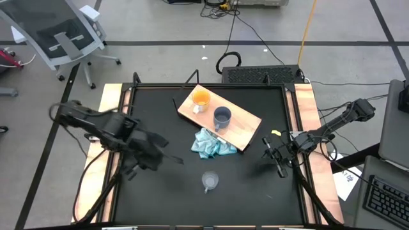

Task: Stack small to large cups/mugs on shelf
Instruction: Put the transparent mug on the shelf

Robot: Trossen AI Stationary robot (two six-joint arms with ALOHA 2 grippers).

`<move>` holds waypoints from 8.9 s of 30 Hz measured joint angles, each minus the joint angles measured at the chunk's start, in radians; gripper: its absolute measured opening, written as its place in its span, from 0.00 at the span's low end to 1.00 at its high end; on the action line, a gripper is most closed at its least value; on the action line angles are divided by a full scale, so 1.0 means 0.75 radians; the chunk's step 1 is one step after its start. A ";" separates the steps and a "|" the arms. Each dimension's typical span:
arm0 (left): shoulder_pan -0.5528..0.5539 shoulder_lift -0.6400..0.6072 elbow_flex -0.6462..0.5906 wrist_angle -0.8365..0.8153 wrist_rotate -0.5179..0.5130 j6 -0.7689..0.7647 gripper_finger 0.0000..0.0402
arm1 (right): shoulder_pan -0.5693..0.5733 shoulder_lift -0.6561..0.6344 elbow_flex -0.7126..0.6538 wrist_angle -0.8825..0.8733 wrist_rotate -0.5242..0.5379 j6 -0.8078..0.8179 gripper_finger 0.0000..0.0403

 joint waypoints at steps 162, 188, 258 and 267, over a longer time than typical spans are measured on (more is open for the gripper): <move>0.064 -0.828 -2.086 2.204 -0.532 -0.263 0.05 | -0.213 1.651 2.015 -1.184 -0.395 0.657 0.27; 0.065 -0.828 -2.086 2.207 -0.528 -0.293 0.05 | -0.232 1.657 2.179 -2.054 -0.167 1.005 0.28; 0.064 -0.828 -2.086 2.153 -0.535 -0.262 0.05 | -0.306 1.759 2.007 -1.815 -0.173 0.838 0.68; 0.064 -0.828 -2.086 2.151 -0.535 -0.262 0.05 | -0.306 1.759 2.006 -1.750 -0.176 0.811 0.68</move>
